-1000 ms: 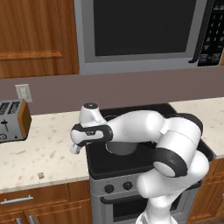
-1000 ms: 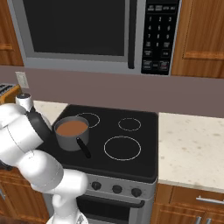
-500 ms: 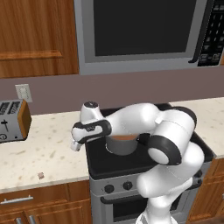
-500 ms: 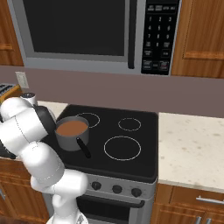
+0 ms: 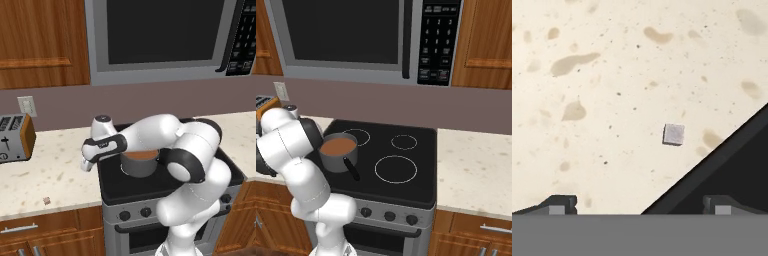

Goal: Pick up the sugar cube(s) and place them in the saucepan with hot chocolate.

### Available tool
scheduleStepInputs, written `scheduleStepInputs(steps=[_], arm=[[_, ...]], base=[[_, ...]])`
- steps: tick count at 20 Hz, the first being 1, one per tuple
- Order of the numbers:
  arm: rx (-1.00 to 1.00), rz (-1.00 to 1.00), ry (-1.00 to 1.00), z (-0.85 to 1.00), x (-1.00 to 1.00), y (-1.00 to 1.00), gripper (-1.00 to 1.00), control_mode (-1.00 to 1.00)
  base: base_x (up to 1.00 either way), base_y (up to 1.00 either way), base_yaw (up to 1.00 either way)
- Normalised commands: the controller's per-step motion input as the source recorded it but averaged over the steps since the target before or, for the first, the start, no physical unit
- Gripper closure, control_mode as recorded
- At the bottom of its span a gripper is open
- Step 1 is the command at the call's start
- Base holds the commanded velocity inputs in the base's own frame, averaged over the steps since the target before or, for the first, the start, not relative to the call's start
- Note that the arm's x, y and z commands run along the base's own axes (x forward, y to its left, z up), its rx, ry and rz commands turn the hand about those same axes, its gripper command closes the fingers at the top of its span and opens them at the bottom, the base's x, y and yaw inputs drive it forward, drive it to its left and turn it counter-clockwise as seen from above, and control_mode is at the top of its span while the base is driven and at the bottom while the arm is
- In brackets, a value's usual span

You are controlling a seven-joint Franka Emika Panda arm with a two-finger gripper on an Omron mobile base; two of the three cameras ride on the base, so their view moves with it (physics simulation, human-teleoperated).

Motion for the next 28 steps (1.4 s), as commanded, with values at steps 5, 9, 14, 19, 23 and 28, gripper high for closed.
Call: scheduleStepInputs(steps=[5, 9, 14, 19, 23, 28], arm=[[0.00, 0.00, 0.00, -0.23, 0.02, 0.01, -1.00, -1.00], [0.00, 0.00, 0.00, -0.28, 0.00, 0.00, -1.00, -1.00], [0.00, 0.00, 0.00, -0.05, 0.02, 0.00, -1.00, -1.00], [0.00, 0.00, 0.00, 0.00, 0.15, 0.00, -1.00, -1.00], [0.00, 0.00, 0.00, 0.00, 0.15, 0.03, -1.00, -1.00], [0.00, 0.00, 0.00, 0.00, 0.07, 0.06, -1.00, -1.00]], base=[[0.00, 0.00, 0.00], [0.00, 0.00, 0.00], [0.00, 0.00, 0.00], [0.00, 0.00, 0.00], [0.00, 0.00, 0.00], [0.00, 0.00, 0.00]])
